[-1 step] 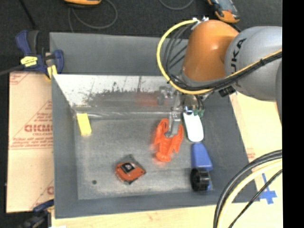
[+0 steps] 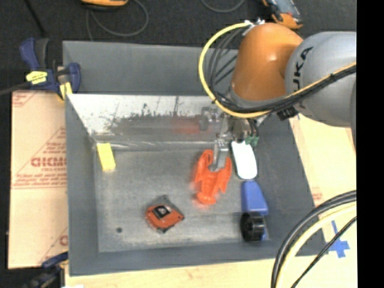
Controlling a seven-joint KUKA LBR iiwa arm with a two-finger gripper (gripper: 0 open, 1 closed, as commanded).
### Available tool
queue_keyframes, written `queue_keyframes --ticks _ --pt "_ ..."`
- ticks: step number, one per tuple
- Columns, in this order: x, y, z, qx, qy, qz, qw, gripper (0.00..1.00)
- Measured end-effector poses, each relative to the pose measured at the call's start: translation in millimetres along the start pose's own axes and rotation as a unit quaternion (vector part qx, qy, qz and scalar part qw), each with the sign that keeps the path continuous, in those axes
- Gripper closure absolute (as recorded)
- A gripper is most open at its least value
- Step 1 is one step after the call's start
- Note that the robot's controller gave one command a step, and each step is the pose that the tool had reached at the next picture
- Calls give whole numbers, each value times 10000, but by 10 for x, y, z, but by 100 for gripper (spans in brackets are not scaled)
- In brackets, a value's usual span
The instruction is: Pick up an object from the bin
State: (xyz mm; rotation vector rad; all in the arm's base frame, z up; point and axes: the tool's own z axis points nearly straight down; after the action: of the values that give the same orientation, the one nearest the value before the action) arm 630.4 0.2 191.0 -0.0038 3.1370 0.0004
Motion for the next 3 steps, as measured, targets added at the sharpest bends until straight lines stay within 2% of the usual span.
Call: queue_keyframes --ticks 1,2,3 --pt "66 32 520 -6 -16 18 10000 0" --pt "86 -32 761 7 25 -57 10000 0" --pt "394 -403 772 4 -2 -393 9992 0"
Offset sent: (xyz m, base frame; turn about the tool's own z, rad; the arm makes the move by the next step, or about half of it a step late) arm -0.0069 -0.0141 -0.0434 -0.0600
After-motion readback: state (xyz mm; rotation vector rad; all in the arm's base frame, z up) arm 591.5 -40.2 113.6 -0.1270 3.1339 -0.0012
